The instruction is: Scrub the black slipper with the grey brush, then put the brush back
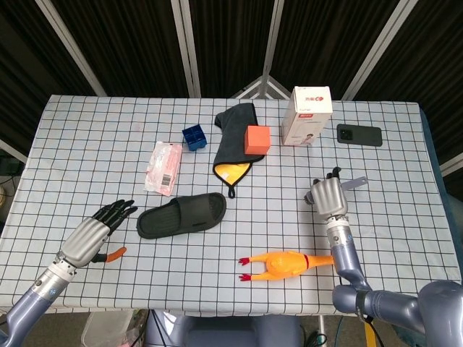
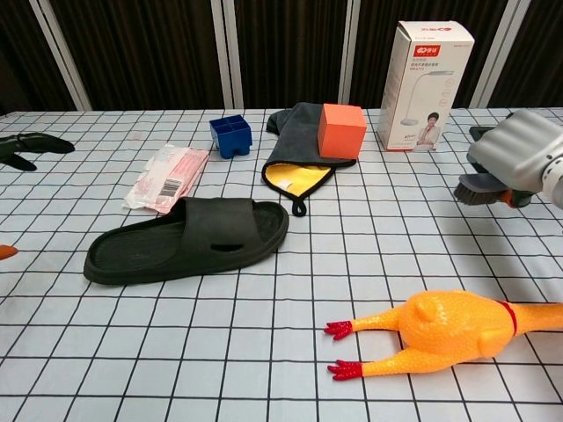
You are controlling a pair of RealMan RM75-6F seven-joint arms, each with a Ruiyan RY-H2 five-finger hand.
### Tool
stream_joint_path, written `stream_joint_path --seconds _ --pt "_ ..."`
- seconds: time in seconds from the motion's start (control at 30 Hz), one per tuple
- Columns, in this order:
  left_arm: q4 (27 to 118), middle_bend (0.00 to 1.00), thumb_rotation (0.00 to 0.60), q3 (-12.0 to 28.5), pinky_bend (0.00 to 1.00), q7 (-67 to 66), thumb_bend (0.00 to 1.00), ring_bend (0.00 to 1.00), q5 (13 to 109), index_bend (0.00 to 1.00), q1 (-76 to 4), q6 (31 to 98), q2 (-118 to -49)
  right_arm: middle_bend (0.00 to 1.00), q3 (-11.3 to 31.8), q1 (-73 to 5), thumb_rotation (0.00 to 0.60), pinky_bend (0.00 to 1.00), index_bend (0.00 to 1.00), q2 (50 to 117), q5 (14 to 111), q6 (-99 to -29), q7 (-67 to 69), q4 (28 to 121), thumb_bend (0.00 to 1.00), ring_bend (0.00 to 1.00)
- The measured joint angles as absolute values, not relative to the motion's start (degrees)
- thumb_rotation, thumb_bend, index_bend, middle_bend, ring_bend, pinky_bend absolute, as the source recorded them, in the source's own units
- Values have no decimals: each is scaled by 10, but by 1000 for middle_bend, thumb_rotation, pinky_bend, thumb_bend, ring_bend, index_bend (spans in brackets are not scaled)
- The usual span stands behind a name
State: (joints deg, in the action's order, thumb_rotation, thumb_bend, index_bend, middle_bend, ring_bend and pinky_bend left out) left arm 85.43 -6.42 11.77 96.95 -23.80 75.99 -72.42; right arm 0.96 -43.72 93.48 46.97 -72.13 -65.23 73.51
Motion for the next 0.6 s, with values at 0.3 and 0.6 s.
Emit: stream_joint_path --seconds 0.3,0.6 --pt "851 0 600 -66 126 115 377 0 973 0 -225 769 -727 677 -4 -415 600 215 683 979 437 -754 -754 742 808 393" --pt "851 0 600 -66 127 122 398 0 973 0 -224 763 -724 455 12 -411 600 96 264 996 407 -750 -794 737 808 282"
